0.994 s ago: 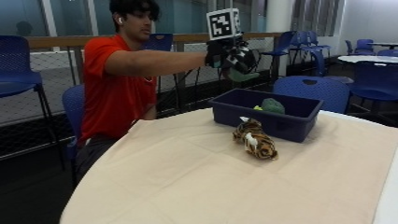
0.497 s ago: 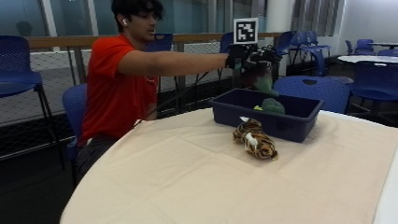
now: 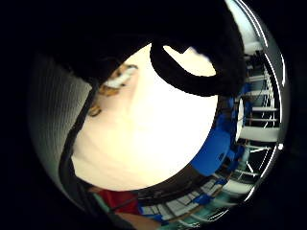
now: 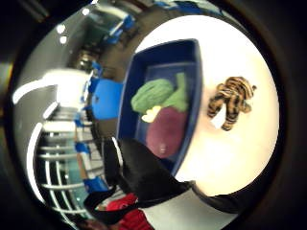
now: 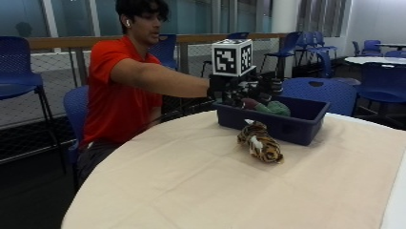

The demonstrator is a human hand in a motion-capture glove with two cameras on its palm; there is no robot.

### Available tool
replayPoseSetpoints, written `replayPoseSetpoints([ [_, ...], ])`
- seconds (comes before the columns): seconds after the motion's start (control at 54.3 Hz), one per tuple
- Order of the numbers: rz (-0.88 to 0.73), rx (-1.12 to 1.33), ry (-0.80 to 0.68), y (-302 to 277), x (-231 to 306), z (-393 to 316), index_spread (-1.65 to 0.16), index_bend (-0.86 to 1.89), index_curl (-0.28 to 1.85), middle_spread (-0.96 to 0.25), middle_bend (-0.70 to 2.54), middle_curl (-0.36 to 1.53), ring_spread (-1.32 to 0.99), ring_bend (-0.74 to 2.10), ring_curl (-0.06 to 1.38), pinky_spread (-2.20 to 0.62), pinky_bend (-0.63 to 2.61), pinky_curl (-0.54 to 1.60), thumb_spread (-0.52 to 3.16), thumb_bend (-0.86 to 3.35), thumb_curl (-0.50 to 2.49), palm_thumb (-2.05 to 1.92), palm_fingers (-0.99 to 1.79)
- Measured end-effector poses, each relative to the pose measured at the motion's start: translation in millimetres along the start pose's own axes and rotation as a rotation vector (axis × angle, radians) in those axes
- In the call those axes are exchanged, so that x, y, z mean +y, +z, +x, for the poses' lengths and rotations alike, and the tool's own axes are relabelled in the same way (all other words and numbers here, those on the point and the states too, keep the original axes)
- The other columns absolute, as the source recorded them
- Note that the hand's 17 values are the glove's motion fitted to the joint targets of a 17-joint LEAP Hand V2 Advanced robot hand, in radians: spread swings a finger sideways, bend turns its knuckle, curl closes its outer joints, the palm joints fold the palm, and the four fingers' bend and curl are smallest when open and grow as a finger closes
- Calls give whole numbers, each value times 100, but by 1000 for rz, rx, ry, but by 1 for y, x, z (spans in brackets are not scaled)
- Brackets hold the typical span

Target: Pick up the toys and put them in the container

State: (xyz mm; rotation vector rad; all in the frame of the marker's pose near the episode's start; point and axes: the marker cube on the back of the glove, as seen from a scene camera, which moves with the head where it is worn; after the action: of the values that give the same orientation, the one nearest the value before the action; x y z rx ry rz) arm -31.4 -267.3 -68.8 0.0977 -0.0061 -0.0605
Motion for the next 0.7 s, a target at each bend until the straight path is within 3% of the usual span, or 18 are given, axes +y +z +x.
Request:
replayPoseSetpoints([
  [0.202,-33,-4,98,38,-12,40,-31,6,20,-7,12,36,3,15,32,14,102,33,90,-14,28,-19,-32],
  [0.699,-220,69,58,125,-42,24,-32,14,19,-6,12,27,4,13,23,15,99,33,103,-7,18,-10,-26],
])
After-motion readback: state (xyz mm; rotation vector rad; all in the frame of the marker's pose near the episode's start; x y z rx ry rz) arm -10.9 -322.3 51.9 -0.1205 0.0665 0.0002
